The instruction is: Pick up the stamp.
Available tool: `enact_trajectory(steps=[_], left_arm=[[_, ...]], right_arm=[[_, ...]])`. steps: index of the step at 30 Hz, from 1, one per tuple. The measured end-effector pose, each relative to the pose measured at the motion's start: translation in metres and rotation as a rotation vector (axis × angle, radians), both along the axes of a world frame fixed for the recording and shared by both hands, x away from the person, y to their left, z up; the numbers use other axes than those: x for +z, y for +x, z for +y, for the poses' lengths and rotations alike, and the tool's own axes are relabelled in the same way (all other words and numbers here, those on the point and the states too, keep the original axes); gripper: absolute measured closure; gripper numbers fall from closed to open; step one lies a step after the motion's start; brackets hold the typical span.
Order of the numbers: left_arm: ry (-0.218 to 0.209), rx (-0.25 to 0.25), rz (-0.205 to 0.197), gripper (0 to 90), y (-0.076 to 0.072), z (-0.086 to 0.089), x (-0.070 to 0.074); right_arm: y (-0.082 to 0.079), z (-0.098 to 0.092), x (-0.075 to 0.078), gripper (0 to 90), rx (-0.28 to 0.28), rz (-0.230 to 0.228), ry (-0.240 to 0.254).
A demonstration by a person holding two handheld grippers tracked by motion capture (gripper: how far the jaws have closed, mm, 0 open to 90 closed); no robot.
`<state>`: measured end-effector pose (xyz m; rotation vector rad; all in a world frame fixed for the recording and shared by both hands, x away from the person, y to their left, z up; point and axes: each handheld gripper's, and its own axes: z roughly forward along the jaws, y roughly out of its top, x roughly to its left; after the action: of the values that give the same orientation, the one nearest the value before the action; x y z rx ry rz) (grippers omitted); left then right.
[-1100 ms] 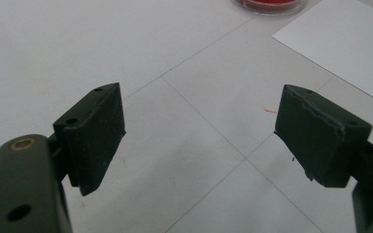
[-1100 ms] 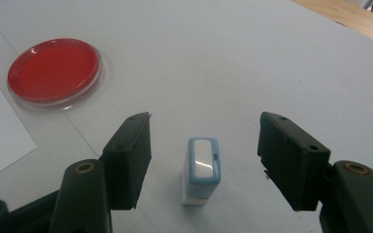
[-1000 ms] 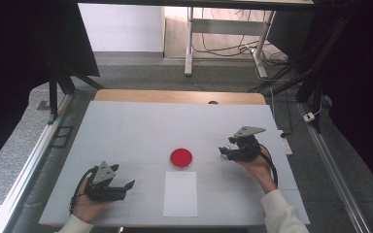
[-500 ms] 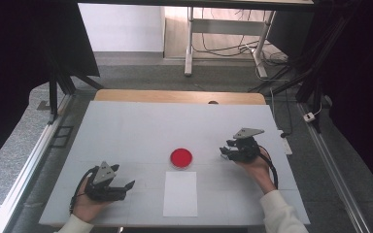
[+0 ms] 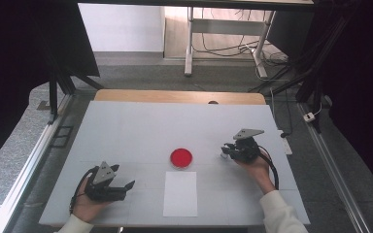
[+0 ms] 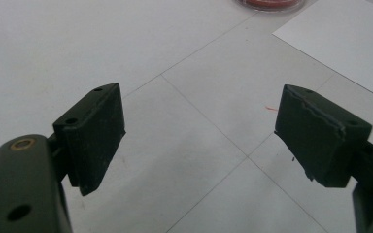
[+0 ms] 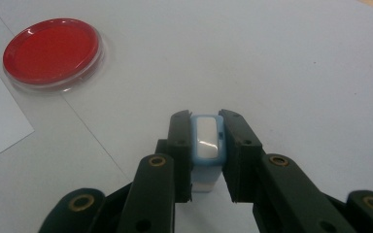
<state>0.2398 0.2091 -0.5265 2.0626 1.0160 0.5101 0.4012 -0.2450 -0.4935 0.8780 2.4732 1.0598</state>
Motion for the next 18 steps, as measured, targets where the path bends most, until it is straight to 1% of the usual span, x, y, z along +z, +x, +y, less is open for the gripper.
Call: enact_trajectory(steps=[3, 5, 10, 15, 18], left_arm=[[0.001, 0.001, 0.000, 18.1, 0.000, 0.000, 0.000], [0.001, 0.001, 0.000, 18.1, 0.000, 0.000, 0.000], [0.000, 0.002, -0.002, 18.2, 0.000, 0.000, 0.000], [-0.001, 0.002, -0.003, 18.2, -0.001, 0.000, 0.000], [0.000, 0.004, -0.004, 18.2, -0.001, 0.000, 0.000]], right_arm=[[0.000, 0.000, 0.000, 74.8, 0.000, -0.002, -0.003], [-0.001, 0.001, 0.001, 74.8, 0.002, -0.011, -0.011], [-0.002, 0.001, 0.003, 74.9, -0.005, -0.023, -0.007], [-0.005, 0.001, 0.008, 74.9, -0.003, -0.052, 0.010], [-0.007, 0.001, 0.011, 75.0, -0.001, -0.067, 0.031]])
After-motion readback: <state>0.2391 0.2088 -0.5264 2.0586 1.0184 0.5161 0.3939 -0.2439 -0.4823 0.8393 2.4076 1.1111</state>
